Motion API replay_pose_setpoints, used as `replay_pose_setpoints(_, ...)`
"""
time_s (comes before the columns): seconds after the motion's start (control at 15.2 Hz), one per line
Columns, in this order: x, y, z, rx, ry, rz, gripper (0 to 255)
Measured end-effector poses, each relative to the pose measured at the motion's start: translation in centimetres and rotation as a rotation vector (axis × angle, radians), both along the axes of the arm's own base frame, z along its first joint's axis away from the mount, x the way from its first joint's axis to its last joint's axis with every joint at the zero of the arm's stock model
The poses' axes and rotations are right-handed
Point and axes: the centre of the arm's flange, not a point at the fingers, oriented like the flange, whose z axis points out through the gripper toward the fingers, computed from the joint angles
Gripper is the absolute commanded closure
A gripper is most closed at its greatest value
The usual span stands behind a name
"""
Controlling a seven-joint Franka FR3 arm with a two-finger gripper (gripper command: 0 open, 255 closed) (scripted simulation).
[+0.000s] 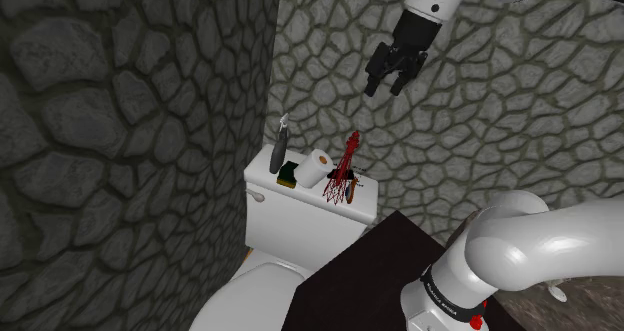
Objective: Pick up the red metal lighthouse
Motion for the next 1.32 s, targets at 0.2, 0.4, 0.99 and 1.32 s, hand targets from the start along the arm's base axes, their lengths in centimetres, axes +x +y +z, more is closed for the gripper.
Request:
replay_pose_setpoints(0.2,0.9,-0.7,-1.0,-0.022,0.021,0.064,0)
replay_pose_setpoints(0.4,2.7,-2.1,-3.7,-0.073,0.069,0.219,0)
replay_pose_setpoints(0.99,8.8,-5.9,-13.2,-0.238,0.224,0.728,0)
replay_pose_setpoints(1.32,11.1,-6.9,-16.9,-0.298,0.281,0.913,0)
